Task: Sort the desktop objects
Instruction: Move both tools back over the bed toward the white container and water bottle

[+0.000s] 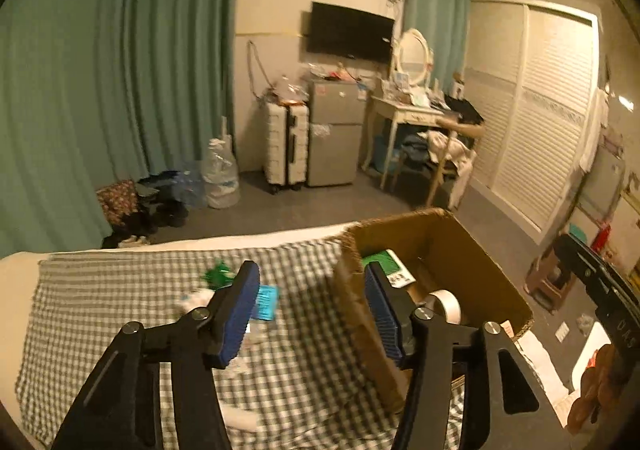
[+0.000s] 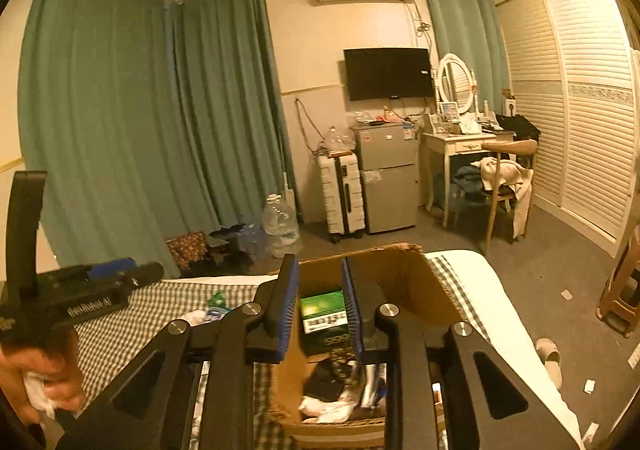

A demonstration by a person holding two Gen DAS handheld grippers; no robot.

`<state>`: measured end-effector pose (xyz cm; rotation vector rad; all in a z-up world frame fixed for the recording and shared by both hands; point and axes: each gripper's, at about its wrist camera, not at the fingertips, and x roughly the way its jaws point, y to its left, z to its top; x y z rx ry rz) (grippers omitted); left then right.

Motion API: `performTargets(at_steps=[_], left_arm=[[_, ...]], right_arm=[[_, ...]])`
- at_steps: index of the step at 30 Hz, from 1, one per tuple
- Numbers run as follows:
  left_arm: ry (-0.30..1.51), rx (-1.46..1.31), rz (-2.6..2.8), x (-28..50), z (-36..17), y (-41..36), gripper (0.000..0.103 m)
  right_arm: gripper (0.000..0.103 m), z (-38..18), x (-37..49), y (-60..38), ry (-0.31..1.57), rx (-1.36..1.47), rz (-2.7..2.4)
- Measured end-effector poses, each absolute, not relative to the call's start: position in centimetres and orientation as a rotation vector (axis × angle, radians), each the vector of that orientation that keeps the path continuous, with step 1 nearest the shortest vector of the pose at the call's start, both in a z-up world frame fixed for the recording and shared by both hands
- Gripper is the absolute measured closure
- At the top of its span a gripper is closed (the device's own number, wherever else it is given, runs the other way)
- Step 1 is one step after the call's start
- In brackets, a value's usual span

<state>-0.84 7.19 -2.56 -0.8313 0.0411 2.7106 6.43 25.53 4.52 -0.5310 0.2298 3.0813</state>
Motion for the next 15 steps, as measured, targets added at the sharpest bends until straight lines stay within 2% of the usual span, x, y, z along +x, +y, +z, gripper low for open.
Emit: performTargets(at_steps=[2,4,6,9,12,15], left_arm=[[0.03,-0.819,2.737,-0.4,-1.9,5.4,0.037],[0.02,-0.807,2.763,-0.1,-1.4,3.5,0.035],[0.014,-0.802,2.788,0.4,-1.1,1.7,0.033],[-0.008,-0.801,2.823,0.7,-1.2,-0.9,0.024],[-0.024,-0.809,2.854,0.6,-1.8,-3.3,0.023],[-0.041,-0.832,2.876,0.4,-2.9,-5.4,0.023]], right_arm=[[0.079,4.9,6.9,24.5,0.224,-0.524,3.101],[0.071,5.2,7.2,23.2,0.222,-0.516,3.125],[0.067,5.4,7.5,22.1,0.218,-0.51,3.143],[0.067,5.3,7.6,20.6,0.2,-0.52,3.166],[0.064,4.9,7.3,18.9,0.171,-0.536,3.185],[0.056,4.1,6.7,17.8,0.15,-0.565,3.195]])
